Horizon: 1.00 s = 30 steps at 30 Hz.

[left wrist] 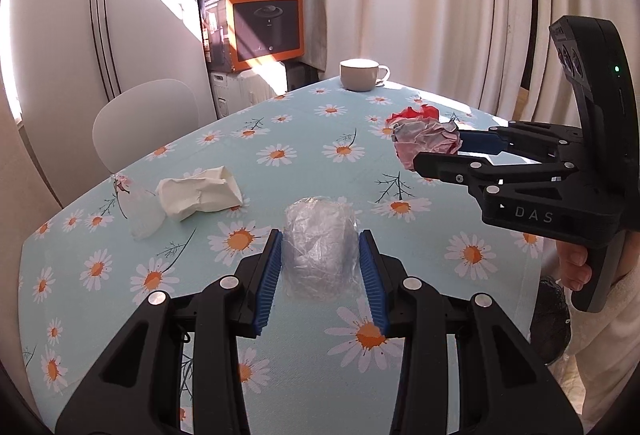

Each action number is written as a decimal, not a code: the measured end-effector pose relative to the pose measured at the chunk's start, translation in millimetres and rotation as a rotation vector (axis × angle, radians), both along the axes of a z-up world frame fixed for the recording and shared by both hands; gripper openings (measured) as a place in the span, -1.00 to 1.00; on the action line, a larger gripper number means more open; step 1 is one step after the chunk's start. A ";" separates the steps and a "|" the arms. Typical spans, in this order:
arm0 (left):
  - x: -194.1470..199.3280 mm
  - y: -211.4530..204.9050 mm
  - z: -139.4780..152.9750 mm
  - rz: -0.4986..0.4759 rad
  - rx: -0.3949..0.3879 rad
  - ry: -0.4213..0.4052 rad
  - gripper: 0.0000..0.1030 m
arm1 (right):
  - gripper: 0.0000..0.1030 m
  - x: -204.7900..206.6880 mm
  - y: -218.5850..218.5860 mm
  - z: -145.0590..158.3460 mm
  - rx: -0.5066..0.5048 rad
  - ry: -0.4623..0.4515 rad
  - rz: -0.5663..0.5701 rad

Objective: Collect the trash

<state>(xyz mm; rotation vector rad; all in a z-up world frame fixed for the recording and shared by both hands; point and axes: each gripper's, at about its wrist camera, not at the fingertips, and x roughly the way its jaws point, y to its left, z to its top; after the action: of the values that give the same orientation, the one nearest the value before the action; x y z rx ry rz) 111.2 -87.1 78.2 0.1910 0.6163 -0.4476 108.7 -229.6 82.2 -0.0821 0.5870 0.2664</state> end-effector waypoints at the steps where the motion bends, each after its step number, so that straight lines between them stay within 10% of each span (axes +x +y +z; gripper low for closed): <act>1: -1.3 -5.5 -0.2 -0.014 0.000 -0.001 -0.23 | -0.20 -4.3 -5.5 0.0 0.001 -0.002 -0.013; 30: -44.0 -143.4 8.2 -0.401 -0.053 -0.008 -0.22 | -0.20 -136.9 -173.9 -8.6 0.058 -0.043 -0.435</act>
<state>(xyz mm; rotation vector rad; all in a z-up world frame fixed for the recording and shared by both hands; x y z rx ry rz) 67.2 -230.6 86.5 0.2676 0.5574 -0.8487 -28.1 -403.5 73.6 0.0955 0.5395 -0.1407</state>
